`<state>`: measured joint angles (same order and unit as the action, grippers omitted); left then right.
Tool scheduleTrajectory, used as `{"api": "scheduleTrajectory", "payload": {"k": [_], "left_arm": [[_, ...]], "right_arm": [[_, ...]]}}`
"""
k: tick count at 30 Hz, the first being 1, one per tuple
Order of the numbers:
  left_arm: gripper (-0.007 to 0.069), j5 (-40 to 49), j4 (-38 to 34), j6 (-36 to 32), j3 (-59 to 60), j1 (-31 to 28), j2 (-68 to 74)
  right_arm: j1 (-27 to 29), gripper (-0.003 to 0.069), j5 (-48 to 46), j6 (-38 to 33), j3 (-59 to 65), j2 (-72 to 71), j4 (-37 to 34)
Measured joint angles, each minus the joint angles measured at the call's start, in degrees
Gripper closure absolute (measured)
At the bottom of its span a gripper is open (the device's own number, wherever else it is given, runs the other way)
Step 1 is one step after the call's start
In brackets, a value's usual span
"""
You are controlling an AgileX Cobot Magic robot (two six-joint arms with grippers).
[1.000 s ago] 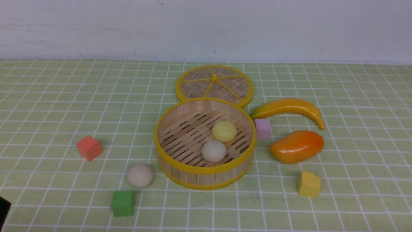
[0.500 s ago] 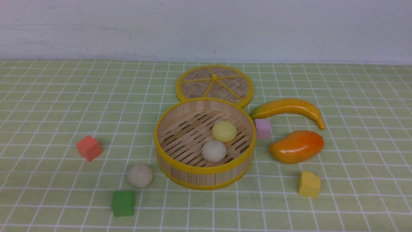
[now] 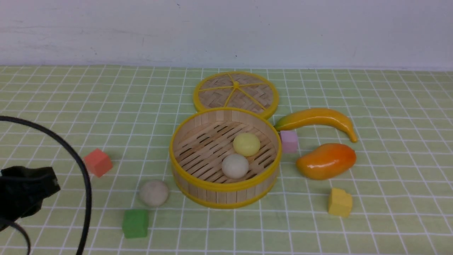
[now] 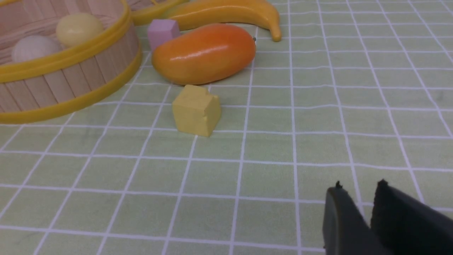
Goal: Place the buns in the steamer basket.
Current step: Use the left arm to grab a steamed stuffed bun
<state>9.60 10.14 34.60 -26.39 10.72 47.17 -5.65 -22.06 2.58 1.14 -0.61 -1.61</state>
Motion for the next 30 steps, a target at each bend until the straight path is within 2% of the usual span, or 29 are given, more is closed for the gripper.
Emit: {"api": "scheduleTrajectory", "payload": {"k": [4, 7, 9, 14, 20, 24, 26, 30], "left_arm": [[0.0386, -6.6, -0.86, 2.33, -0.58, 0.0, 6.76], [0.0386, -6.23, -1.76, 4.69, -2.44, 0.0, 11.29], [0.0386, -3.69, -2.03, 6.01, -5.2, 0.0, 15.21], [0.0386, 10.7, -2.89, 4.68, -17.73, 0.75, 24.57], [0.0386, 25.27, -4.33, -6.0, -29.84, 8.43, 34.72], [0.0386, 33.19, -4.9, -9.09, -36.6, 12.18, 41.87], [0.0386, 35.73, -4.95, -9.29, -39.77, 12.54, 45.34], [0.0386, 33.93, -3.79, -8.95, -41.68, 12.54, 49.54]], "right_arm": [[0.0, 0.0509, 0.0, 0.0, 0.0, 0.0, 0.0], [0.0, 0.0505, 0.0, 0.0, 0.0, 0.0, 0.0], [0.0, 0.0502, 0.0, 0.0, 0.0, 0.0, 0.0], [0.0, 0.0499, 0.0, 0.0, 0.0, 0.0, 0.0], [0.0, 0.0499, 0.0, 0.0, 0.0, 0.0, 0.0], [0.0, 0.0499, 0.0, 0.0, 0.0, 0.0, 0.0], [0.0, 0.0497, 0.0, 0.0, 0.0, 0.0, 0.0], [0.0, 0.0492, 0.0, 0.0, 0.0, 0.0, 0.0]]}}
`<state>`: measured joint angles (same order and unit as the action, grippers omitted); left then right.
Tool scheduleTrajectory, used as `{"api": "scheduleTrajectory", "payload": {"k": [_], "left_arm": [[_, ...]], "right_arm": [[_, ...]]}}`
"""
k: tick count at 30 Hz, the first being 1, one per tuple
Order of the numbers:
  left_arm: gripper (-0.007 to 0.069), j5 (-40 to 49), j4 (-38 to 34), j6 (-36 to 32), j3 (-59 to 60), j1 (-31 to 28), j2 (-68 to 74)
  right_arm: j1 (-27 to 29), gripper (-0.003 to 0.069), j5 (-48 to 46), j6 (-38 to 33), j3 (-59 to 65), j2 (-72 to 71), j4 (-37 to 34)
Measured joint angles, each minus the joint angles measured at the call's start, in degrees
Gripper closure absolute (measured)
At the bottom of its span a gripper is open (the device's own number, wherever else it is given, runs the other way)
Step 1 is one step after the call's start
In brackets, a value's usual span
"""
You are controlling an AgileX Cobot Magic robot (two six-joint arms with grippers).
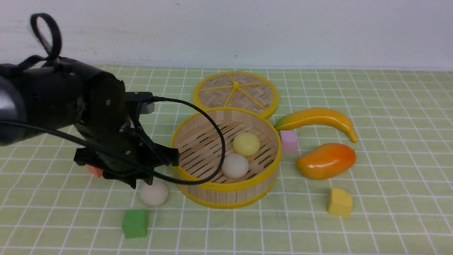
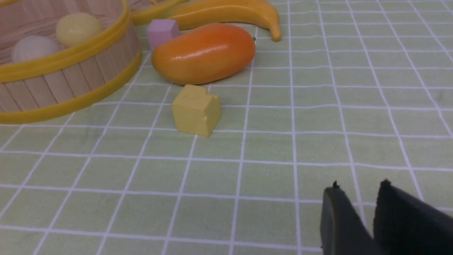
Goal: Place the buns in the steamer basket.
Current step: Use the left arm to grab a steamed stuffed bun, then use the left arm to put the steamed stuffed bun into the steamer
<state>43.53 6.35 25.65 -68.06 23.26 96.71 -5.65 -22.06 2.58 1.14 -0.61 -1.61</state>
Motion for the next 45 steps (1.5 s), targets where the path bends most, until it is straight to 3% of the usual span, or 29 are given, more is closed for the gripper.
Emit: {"api": "scheduleTrajectory", "payload": {"k": [24, 30, 33, 45], "left_arm": [[0.0393, -7.12, 0.68, 2.71, -0.51, 0.0, 8.61], [0.0495, -7.36, 0.63, 2.71, -0.51, 0.0, 9.67], [0.0625, -7.36, 0.74, 2.71, -0.72, 0.0, 9.67], [0.0636, -1.9, 0.69, 2.18, -1.38, 0.0, 3.57]], "right_arm": [[0.0, 0.0464, 0.0, 0.0, 0.0, 0.0, 0.02], [0.0, 0.0458, 0.0, 0.0, 0.0, 0.0, 0.02], [0.0, 0.0452, 0.0, 0.0, 0.0, 0.0, 0.02], [0.0, 0.0445, 0.0, 0.0, 0.0, 0.0, 0.02]]}}
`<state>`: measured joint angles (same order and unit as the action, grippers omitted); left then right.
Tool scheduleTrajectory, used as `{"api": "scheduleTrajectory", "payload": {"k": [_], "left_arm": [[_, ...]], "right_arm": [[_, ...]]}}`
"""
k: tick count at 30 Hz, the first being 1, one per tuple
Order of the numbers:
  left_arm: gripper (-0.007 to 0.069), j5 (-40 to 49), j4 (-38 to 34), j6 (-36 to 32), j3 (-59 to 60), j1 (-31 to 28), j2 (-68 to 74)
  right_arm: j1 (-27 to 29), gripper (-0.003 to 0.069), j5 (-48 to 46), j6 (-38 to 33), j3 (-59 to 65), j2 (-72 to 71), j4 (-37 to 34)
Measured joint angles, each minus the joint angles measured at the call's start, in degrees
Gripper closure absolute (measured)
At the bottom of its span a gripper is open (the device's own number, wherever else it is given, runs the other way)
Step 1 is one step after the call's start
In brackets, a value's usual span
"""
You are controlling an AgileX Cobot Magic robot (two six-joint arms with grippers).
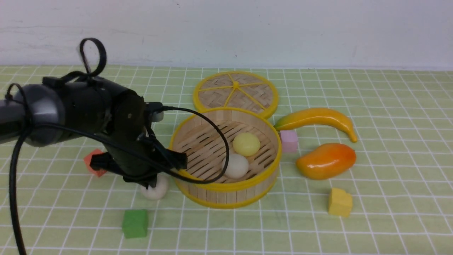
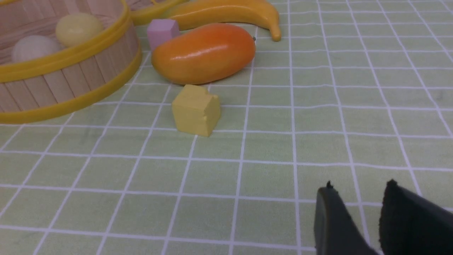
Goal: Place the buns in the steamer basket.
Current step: Use the left arm to put the steamed stuffed bun into the steamer
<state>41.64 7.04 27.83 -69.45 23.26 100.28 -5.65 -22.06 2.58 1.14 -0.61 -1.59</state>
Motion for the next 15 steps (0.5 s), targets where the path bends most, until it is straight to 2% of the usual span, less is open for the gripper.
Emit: {"api": "scheduleTrajectory", "payload": {"k": [7, 12, 15], "left_arm": [[0.0636, 4.88, -1.76, -1.92, -8.96, 0.0, -2.49], [0.0636, 3.1, -10.0, -8.1, -17.74, 0.0, 0.89], [0.0634, 1.58, -12.14, -9.48, -20.15, 0.0, 4.08]], "right_arm": [[0.0, 0.0436, 0.0, 0.0, 0.0, 0.0, 0.0], [0.0, 0.0428, 0.0, 0.0, 0.0, 0.0, 0.0], [0.0, 0.0426, 0.0, 0.0, 0.0, 0.0, 0.0]]}}
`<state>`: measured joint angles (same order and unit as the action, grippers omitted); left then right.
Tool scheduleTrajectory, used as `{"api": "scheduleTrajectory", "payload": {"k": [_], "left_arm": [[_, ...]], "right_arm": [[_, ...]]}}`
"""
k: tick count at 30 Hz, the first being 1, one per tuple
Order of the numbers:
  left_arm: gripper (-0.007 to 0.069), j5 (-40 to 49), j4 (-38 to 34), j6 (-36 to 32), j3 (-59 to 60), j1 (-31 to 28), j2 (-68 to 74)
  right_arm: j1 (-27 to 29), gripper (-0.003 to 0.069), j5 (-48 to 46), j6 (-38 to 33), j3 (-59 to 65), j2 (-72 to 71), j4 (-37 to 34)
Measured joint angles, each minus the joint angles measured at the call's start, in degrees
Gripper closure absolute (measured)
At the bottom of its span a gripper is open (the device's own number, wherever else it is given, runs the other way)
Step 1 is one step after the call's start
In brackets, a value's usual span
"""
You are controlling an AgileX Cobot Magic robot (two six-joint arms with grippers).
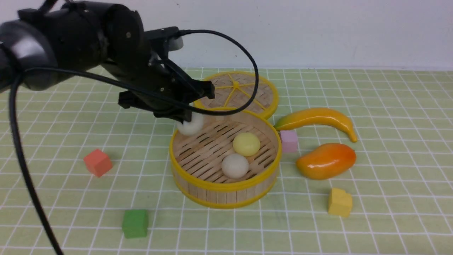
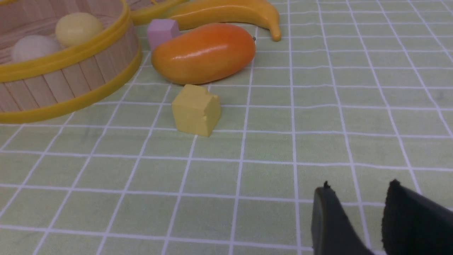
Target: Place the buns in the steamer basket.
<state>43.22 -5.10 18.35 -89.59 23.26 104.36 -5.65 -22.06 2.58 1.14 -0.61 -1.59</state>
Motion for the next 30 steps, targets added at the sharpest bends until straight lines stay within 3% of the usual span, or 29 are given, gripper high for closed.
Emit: {"api": "scheduleTrajectory", "payload": {"k": [15, 19, 24, 27, 30], "left_arm": [[0.0585, -6.09, -0.42, -0.73, -2.64, 0.0, 12.85], [0.048, -5.54, -0.37, -0.73, -2.64, 0.0, 12.05], [0.0242, -3.08, -0.35, -0.73, -2.64, 0.0, 9.12], [0.0154, 2.96, -0.35, -1.28, -2.64, 0.0, 4.52], [0.0125, 7.86, 0.16, -2.36, -2.64, 0.0, -2.41]], "right_arm": [[0.0, 0.0421, 0.0, 0.0, 0.0, 0.0, 0.0], [0.0, 0.0421, 0.0, 0.0, 0.0, 0.0, 0.0], [0.0, 0.042, 0.0, 0.0, 0.0, 0.0, 0.0], [0.0, 0.042, 0.0, 0.0, 0.0, 0.0, 0.0], [0.0, 0.042, 0.0, 0.0, 0.0, 0.0, 0.0]]}}
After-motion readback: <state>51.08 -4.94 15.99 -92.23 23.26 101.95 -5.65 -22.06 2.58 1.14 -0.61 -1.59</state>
